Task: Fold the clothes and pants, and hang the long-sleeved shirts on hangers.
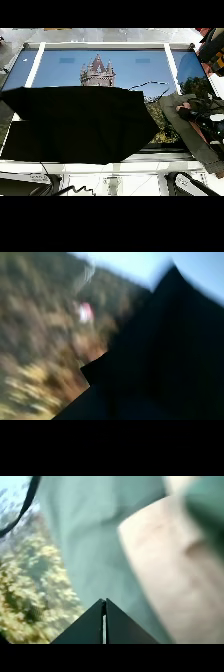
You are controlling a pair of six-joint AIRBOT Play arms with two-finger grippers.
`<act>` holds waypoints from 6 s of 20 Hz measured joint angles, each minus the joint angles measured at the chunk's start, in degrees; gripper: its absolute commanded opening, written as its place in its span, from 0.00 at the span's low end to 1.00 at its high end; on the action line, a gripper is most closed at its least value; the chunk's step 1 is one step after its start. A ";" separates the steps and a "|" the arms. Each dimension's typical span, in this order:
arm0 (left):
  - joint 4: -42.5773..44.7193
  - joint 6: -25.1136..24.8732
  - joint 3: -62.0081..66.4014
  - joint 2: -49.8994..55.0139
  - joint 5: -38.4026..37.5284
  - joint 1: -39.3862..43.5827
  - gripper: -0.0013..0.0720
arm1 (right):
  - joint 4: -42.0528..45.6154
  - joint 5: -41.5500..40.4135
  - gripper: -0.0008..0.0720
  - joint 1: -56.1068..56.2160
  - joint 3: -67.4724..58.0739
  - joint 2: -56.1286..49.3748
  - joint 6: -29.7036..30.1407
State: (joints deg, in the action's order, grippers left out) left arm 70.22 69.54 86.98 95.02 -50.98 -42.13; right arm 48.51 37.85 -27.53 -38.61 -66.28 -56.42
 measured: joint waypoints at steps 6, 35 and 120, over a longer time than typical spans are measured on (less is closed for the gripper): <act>0.85 -1.07 -7.34 2.08 0.39 0.13 0.03 | -0.20 2.01 0.46 6.40 -0.37 -0.20 0.35; -6.45 -1.38 -8.57 2.54 -0.72 1.42 0.03 | -4.04 30.36 0.04 21.59 -36.00 -41.20 -7.87; 2.38 9.99 10.82 -10.36 -17.77 5.88 0.03 | 29.29 35.52 0.19 5.29 -27.04 -8.63 -10.91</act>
State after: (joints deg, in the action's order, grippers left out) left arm 72.60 79.53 97.80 84.66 -68.75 -36.25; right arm 77.80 73.36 -22.24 -65.65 -74.91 -67.33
